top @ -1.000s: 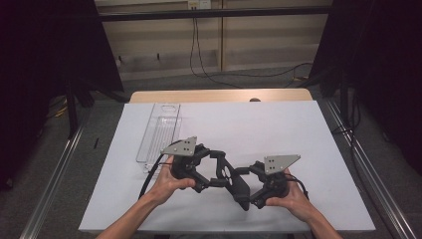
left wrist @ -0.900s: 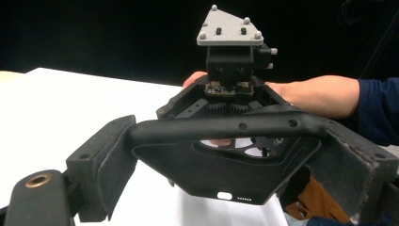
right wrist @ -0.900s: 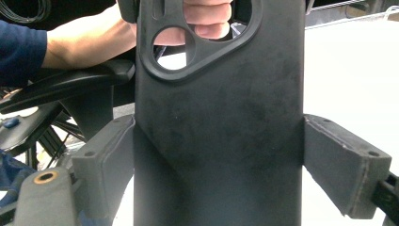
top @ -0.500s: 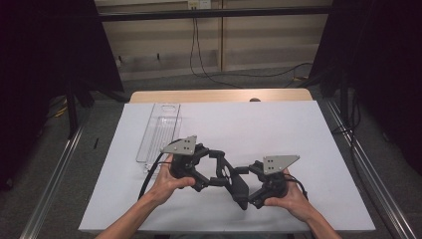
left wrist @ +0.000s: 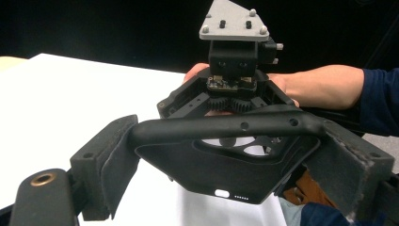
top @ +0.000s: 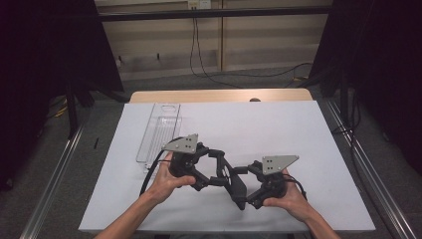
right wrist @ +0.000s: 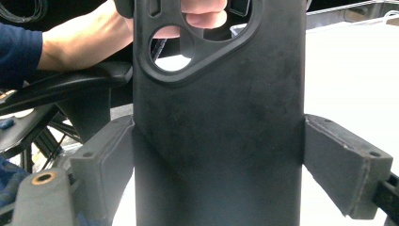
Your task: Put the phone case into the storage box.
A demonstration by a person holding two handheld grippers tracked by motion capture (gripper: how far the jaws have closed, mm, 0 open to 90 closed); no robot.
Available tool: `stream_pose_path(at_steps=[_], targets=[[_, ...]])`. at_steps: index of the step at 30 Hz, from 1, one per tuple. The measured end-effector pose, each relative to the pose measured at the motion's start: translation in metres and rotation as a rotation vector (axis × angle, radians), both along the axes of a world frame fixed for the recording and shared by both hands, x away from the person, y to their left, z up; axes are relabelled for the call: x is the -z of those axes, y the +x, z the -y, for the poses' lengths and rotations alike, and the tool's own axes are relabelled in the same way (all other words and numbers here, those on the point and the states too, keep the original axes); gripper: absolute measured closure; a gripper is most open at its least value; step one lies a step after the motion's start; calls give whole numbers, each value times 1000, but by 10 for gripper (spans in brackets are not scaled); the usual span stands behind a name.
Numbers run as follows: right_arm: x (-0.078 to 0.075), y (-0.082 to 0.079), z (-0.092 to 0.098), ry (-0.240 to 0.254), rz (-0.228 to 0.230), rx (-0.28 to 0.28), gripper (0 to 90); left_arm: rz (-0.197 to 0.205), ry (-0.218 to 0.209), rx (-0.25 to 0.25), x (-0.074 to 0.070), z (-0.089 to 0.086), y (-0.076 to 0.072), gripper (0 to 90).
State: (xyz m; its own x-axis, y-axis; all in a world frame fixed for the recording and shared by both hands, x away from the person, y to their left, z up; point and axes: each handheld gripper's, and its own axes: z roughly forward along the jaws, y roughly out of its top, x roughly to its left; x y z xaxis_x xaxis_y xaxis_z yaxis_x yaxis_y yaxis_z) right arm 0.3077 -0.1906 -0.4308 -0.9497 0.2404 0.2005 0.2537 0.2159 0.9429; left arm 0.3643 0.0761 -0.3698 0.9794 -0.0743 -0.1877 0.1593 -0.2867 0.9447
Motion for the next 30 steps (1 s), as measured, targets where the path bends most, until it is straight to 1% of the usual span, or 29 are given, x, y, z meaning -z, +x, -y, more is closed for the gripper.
stream_pose_path(at_steps=[1,4,8,11,12,16,19,21,26,30], targets=[[0,0,0,4,1,7,130,-10,-2,-3,-1,0,0,143],[-1,0,0,7,-2,12,126,-11,3,-11,-1,0,0,144],[-1,-1,-2,0,-11,18,77,-10,28,-24,0,2,-2,145],[-1,-1,-1,6,-14,32,55,-8,30,-42,-1,2,-1,146],[-1,-1,-1,7,-16,37,46,-9,29,-38,-2,1,-1,146],[-3,-2,1,16,-15,45,40,-4,38,-64,-6,-3,0,146],[-3,-1,2,17,-15,56,29,-9,39,-87,-7,-6,1,146],[-3,-1,2,16,-22,69,13,-8,38,-106,-9,-9,2,146],[-3,0,6,8,-37,121,10,-11,33,-150,-12,-16,5,146],[-4,1,9,-10,-35,174,11,-12,43,-177,-14,-20,7,146]])
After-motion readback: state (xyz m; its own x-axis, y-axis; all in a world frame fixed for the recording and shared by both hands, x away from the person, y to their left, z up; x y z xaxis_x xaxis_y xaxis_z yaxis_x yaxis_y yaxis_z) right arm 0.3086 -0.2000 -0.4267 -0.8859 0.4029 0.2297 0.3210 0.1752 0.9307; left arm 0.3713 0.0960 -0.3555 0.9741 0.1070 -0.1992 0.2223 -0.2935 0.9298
